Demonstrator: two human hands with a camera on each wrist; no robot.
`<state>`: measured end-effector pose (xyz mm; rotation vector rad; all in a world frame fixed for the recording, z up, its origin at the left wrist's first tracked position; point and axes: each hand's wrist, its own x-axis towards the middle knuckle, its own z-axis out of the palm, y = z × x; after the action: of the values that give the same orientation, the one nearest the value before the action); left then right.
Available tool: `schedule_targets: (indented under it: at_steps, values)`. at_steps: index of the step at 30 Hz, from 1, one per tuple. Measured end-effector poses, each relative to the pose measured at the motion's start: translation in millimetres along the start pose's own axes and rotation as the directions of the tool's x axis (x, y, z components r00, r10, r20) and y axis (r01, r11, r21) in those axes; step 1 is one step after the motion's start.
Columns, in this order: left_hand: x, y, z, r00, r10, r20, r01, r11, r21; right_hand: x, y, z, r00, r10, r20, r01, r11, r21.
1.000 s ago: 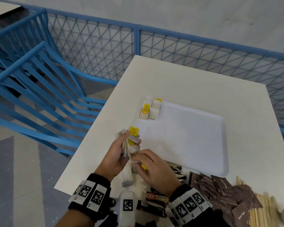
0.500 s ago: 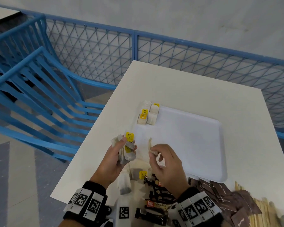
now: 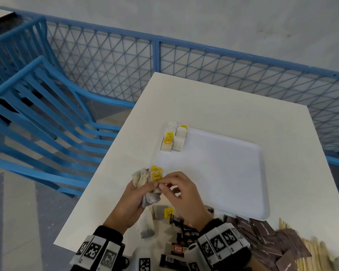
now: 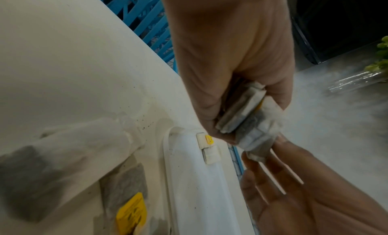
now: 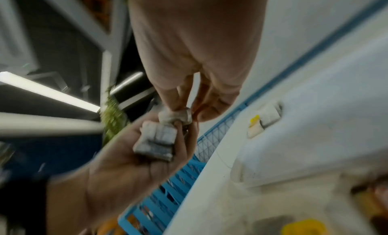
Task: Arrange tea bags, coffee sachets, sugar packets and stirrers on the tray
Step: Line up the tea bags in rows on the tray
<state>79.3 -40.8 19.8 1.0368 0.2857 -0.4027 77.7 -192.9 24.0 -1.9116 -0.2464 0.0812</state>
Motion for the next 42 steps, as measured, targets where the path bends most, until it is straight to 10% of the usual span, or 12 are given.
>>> schedule_targets:
  at_steps: [6,15,25,42]
  values:
    - [3,-3,-2,0.999,0.039,-0.030,-0.037,0.996,0.078,6,0,-10,0.872,0.421,0.252,-0.486,0.810,0.328]
    - [23,-5,-20,0.992,0.016,-0.129,-0.010,0.999,0.050,21,16,-5,0.837,0.471,0.279,-0.546,0.753,0.367]
    - [32,-2,-46,0.971,-0.051,-0.235,0.033,0.996,-0.080,99,59,-8,0.779,0.622,-0.079,-0.547,0.735,0.401]
    - [42,7,-46,0.975,-0.061,-0.214,0.069,0.997,0.030,135,79,17,0.858,0.427,-0.285,-0.445,0.895,0.000]
